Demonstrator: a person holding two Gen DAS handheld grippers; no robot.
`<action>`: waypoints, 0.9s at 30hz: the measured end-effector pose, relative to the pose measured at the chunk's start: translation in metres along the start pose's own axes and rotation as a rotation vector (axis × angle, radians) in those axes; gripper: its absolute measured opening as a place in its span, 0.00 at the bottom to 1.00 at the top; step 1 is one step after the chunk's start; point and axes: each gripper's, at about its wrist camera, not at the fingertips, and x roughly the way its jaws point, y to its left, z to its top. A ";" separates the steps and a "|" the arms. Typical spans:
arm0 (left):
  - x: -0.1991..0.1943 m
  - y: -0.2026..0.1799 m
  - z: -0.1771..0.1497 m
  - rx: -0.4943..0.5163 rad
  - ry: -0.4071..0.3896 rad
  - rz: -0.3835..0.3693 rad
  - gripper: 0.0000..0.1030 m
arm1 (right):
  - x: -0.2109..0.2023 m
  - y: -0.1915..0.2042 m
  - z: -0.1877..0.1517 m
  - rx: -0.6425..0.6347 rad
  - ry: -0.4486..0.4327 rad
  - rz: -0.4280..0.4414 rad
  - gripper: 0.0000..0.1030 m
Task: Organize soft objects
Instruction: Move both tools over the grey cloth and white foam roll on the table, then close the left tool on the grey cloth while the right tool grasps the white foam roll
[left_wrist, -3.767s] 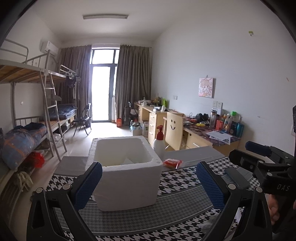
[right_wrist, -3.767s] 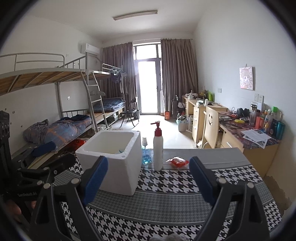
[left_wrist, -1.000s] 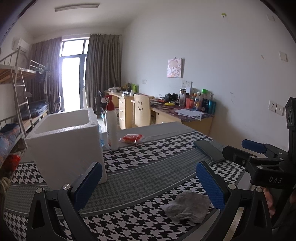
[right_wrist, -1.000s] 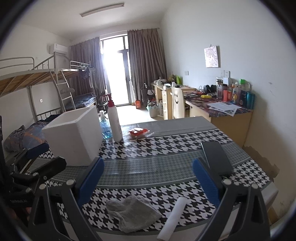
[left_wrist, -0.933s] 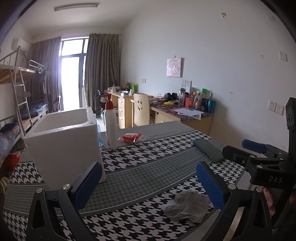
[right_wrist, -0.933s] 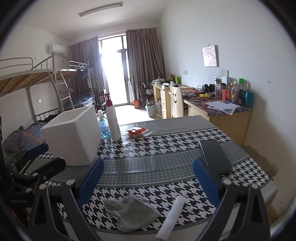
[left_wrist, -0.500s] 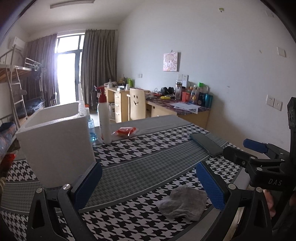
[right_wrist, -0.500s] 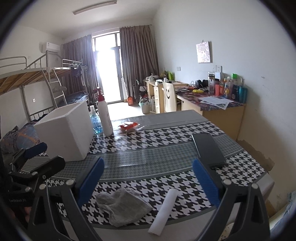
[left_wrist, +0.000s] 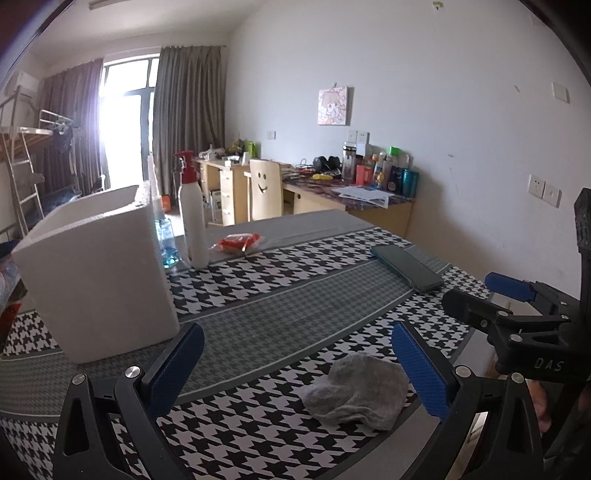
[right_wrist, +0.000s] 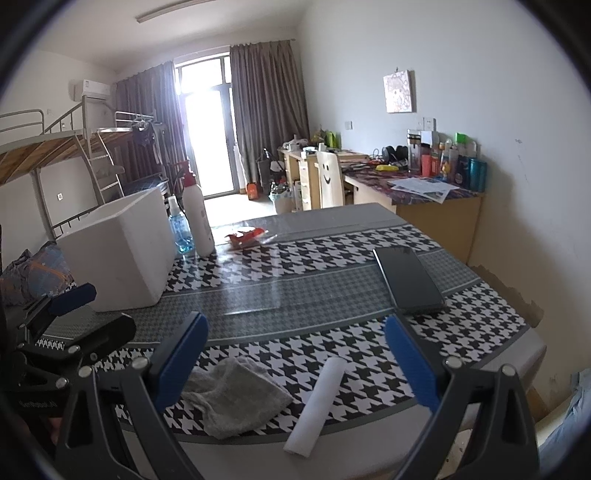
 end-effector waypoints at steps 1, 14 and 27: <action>0.001 -0.001 -0.001 0.002 0.003 -0.002 0.99 | 0.000 -0.001 0.000 0.001 0.004 -0.002 0.95; 0.016 -0.019 -0.009 0.028 0.049 -0.034 0.99 | 0.003 -0.016 -0.015 0.028 0.046 -0.035 0.95; 0.031 -0.034 -0.017 0.049 0.102 -0.060 0.99 | 0.007 -0.027 -0.028 0.040 0.082 -0.044 0.95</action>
